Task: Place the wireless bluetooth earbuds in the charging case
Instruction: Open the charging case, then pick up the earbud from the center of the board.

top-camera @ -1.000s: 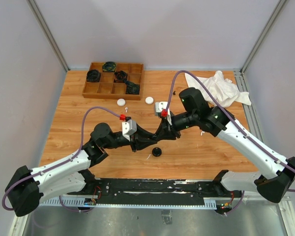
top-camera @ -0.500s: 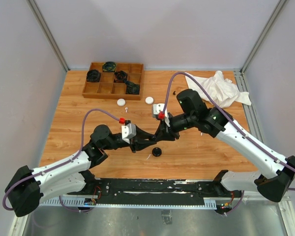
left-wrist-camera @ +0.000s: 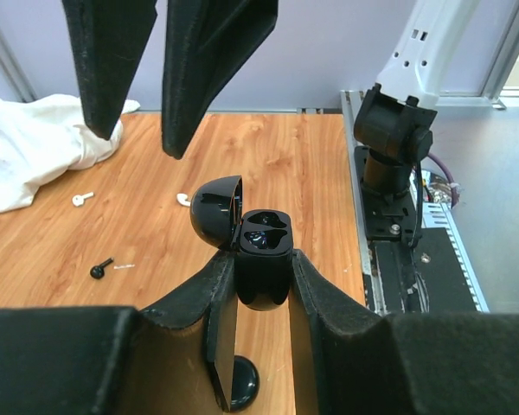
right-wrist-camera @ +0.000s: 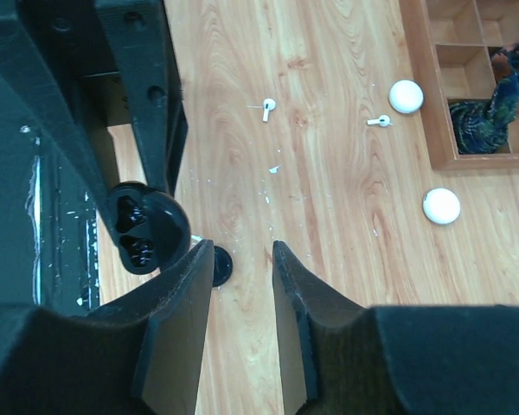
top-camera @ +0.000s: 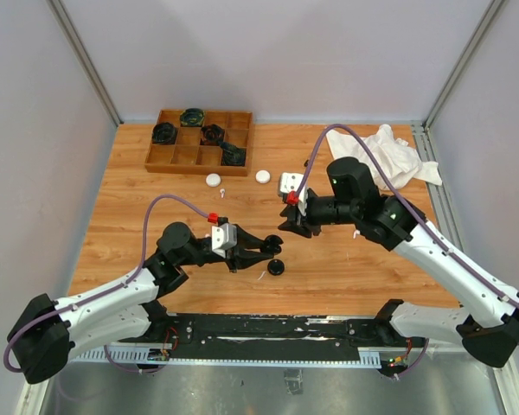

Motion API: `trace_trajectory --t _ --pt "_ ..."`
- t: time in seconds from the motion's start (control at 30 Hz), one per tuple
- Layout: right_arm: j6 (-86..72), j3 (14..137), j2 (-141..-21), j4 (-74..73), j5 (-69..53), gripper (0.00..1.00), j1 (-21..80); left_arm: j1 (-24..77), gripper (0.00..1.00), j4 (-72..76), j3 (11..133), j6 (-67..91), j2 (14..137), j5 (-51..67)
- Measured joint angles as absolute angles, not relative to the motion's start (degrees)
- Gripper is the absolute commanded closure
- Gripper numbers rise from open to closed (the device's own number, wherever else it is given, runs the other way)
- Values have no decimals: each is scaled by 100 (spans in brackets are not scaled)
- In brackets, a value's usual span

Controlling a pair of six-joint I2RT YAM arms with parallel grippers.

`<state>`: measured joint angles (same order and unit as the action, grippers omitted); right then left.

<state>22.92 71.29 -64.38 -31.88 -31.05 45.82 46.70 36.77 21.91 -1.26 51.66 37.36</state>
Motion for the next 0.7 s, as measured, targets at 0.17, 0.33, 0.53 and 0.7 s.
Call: trace_trajectory --t 0.17,0.33,0.53,0.7 --pt "2191 7126 -6534 -3098 -2764 51 4574 4670 100 4051 1997 -58 5142 3573" --pt "1852 7052 -6635 -2954 -2405 42 4348 4670 100 4960 1168 200 5107 2877" --pt "1140 6818 -6936 -2783 -2128 38 3415 4665 100 6088 604 495 5542 2255" --pt "871 6525 -7356 -2770 -1970 36 2926 4613 100 7041 386 609 6143 2032"
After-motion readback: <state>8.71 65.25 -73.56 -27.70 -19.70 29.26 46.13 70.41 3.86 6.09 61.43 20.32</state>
